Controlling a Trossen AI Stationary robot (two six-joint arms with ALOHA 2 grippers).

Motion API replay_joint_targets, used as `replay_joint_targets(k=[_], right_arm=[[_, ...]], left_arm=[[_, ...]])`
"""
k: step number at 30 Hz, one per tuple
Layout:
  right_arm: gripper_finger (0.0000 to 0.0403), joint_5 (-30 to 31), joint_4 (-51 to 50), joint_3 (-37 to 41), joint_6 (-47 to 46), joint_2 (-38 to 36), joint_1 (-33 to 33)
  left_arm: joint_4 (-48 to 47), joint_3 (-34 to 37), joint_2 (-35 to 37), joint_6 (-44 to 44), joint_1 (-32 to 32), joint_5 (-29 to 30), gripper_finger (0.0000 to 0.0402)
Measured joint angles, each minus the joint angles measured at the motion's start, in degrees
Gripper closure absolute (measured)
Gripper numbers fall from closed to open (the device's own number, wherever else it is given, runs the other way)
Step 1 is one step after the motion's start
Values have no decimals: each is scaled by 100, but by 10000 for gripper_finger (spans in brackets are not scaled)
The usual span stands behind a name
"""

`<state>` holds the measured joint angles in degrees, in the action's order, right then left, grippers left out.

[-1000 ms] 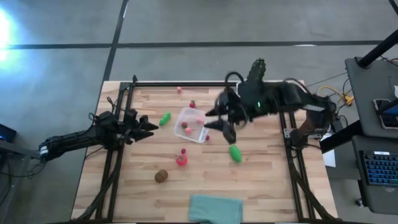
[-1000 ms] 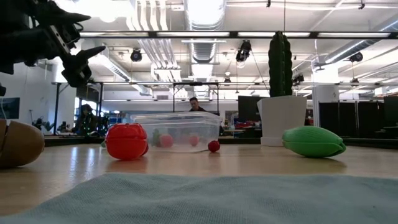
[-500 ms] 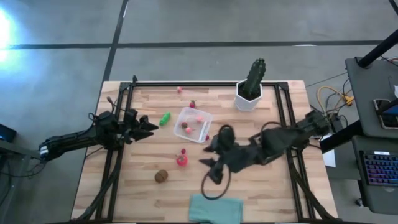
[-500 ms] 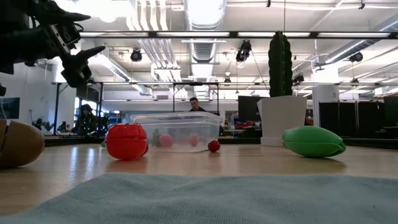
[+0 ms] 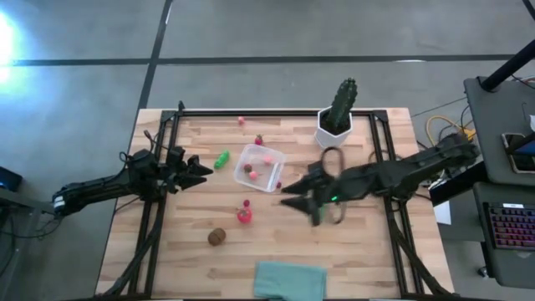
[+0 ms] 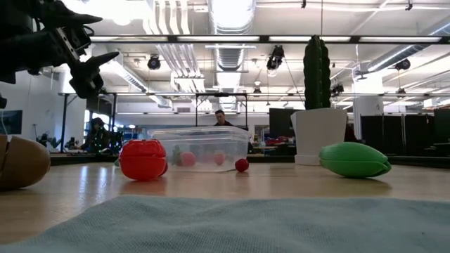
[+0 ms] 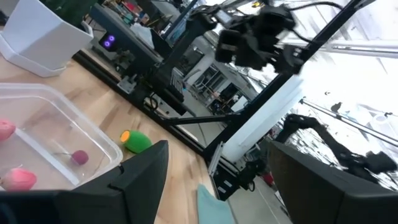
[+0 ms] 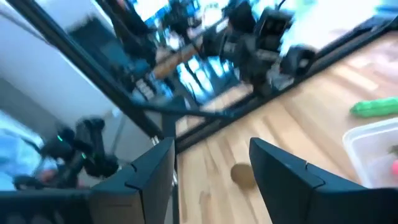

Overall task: Pick and placing Produce into tupperware
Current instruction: Put the pink peach into the transparent bin

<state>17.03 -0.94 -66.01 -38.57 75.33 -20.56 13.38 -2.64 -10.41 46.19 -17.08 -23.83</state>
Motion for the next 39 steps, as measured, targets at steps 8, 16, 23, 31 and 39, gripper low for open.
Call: replay_joint_targets(k=[8, 16, 23, 31, 39], right_arm=[[202, 106, 821, 1859, 144, -1572, 150], [202, 87, 534, 3147, -403, -2523, 275], [202, -841, 1466, 3926, -13, -3188, 169], [202, -2040, 2486, 4652, 1271, -4073, 195], [202, -1794, 2695, 5279, 1375, -4908, 214]], left_arm=[[1845, -281, -292, 326, -20, -242, 141], [-294, -2041, -1767, -1984, -18, -284, 141], [-1428, -3375, -3695, -2777, -313, -401, 141], [-1599, -4266, -5220, -2968, -1504, -1343, 141], [-3283, -5470, -5982, -4443, -2653, -829, 141]])
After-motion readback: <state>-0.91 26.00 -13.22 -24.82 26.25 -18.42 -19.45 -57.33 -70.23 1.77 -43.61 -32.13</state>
